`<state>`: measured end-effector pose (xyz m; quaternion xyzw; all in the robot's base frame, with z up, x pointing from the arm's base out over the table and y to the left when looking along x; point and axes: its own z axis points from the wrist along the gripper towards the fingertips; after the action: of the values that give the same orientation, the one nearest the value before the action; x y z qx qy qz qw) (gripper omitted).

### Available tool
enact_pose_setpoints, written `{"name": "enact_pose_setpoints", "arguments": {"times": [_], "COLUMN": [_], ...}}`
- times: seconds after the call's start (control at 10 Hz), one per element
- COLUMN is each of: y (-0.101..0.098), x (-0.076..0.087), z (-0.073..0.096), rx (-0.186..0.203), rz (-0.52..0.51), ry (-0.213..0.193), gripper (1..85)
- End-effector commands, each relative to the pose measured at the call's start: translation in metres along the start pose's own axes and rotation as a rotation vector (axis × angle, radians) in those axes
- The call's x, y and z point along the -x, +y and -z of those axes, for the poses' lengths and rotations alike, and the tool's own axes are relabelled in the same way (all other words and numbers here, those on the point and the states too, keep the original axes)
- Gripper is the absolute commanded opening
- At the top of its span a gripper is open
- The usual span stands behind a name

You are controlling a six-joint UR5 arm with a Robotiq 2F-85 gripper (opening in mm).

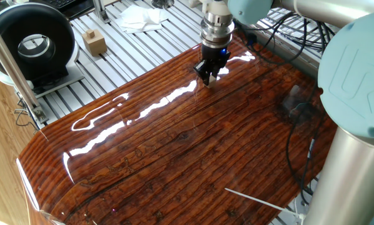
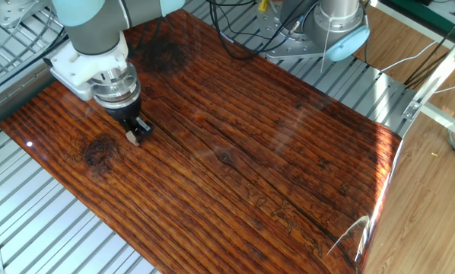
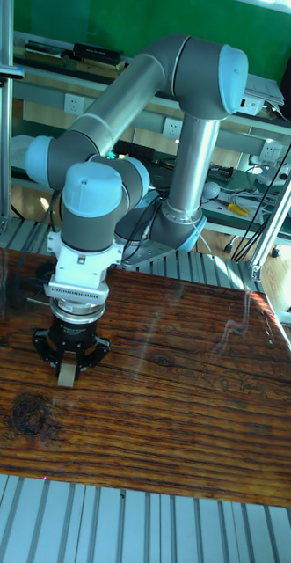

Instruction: Hold a small block with the gripper and sweep it from left to right on the table

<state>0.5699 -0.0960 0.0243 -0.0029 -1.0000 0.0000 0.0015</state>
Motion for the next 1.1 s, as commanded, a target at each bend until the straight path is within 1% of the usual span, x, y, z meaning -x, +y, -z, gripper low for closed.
{"name": "enact_pose_setpoints", "arguments": {"times": [0.0,0.2,0.3,0.5,0.7,0.9,1.0], "y": [-0.008,-0.018,-0.022,-0.022,-0.017,-0.018,-0.019], "x": [0.002,0.006,0.006,0.006,0.005,0.006,0.004], "z": [0.01,0.002,0.0,-0.001,-0.004,-0.007,-0.009], "rx": [0.013,0.017,0.016,0.019,0.042,0.04,0.04], "rz": [0.025,0.037,0.04,0.037,0.035,0.034,0.032], "ry": [0.002,-0.024,-0.03,-0.029,-0.035,-0.037,-0.027], "gripper": [1.0,1.0,1.0,1.0,1.0,1.0,1.0]}}
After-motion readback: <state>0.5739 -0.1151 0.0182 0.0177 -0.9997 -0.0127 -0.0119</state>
